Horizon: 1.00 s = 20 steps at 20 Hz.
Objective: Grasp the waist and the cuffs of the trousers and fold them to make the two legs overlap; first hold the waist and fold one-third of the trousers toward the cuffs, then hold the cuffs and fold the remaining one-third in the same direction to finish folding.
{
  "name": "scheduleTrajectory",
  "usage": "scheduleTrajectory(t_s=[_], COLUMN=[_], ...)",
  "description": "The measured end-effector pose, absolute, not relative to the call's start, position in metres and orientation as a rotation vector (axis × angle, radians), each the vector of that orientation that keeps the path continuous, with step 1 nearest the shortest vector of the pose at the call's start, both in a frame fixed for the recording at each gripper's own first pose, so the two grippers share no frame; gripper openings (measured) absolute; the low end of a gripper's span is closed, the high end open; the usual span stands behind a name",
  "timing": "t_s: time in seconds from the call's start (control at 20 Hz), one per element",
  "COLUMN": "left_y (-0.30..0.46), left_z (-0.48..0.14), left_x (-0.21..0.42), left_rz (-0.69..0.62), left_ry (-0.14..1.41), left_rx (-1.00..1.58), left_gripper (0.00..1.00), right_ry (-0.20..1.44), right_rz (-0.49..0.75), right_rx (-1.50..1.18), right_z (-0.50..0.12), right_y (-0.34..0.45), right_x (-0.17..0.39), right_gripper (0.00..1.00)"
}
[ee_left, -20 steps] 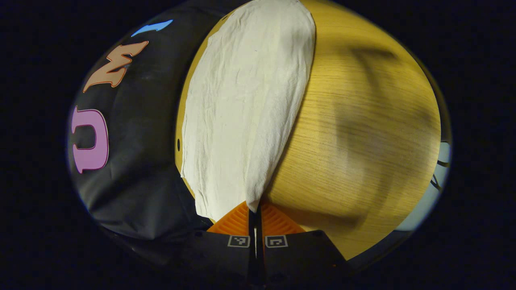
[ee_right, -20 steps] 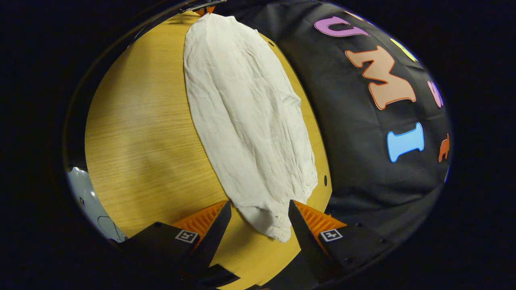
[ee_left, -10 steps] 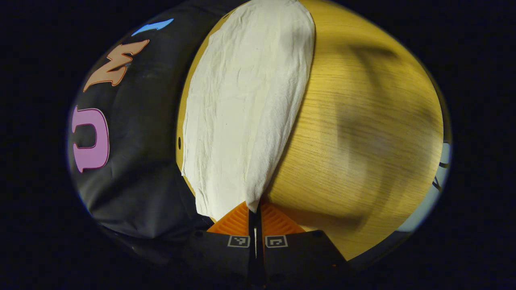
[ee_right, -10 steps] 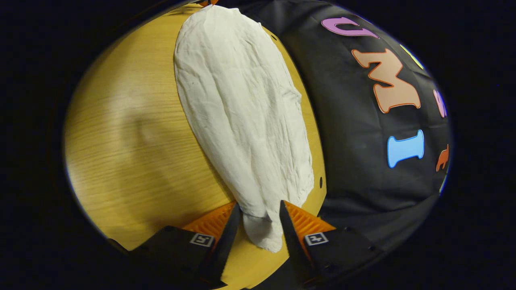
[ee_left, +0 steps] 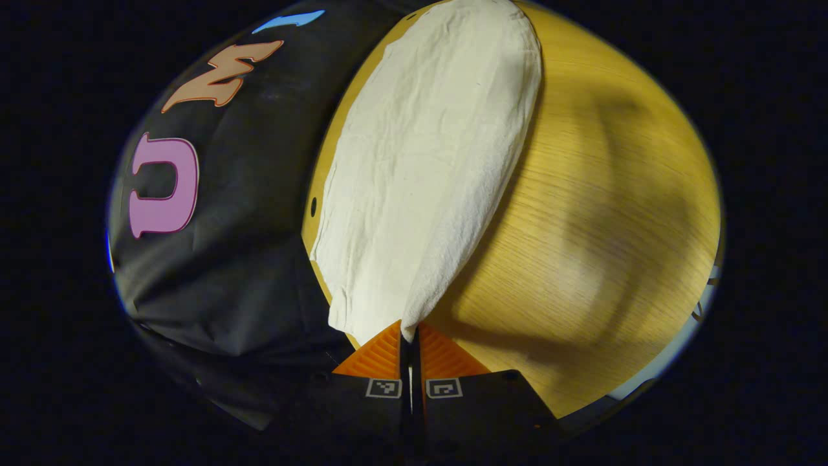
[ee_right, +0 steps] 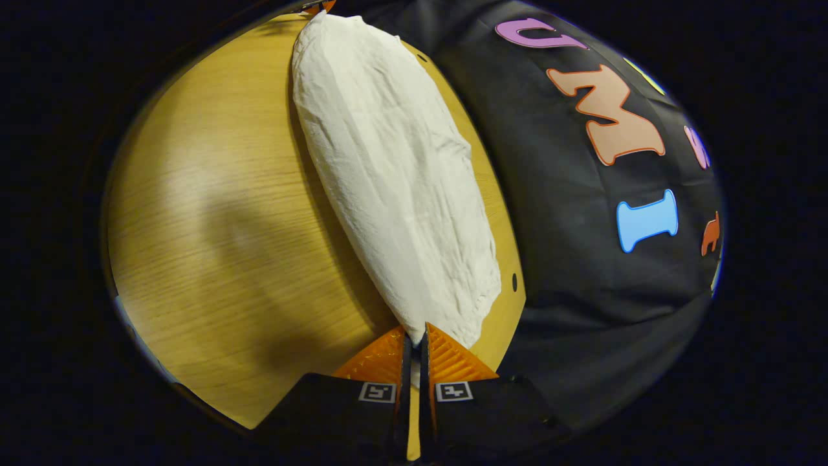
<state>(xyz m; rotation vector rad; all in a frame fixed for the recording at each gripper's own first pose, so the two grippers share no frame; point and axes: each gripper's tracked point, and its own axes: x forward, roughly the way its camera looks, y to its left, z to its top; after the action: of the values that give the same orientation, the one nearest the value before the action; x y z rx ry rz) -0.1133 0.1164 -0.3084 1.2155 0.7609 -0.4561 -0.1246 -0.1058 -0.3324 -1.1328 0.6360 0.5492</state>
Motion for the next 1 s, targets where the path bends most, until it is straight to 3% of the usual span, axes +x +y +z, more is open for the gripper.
scheduleTrajectory(t_s=[0.55,1.0], left_y=[0.112,0.104], left_z=[-0.234,-0.204], left_x=[-0.044,0.033], left_rz=[-0.241,-0.169], left_ry=[0.691,0.573], left_rx=[1.198,1.102], left_gripper=[0.0,0.0], right_ry=[0.494,0.5], right_rz=[0.491,0.324], right_rx=[-1.033,-0.969], right_z=[-0.288,-0.26], right_y=[-0.105,-0.097], right_x=[-0.061,-0.002], right_gripper=[0.08,0.08])
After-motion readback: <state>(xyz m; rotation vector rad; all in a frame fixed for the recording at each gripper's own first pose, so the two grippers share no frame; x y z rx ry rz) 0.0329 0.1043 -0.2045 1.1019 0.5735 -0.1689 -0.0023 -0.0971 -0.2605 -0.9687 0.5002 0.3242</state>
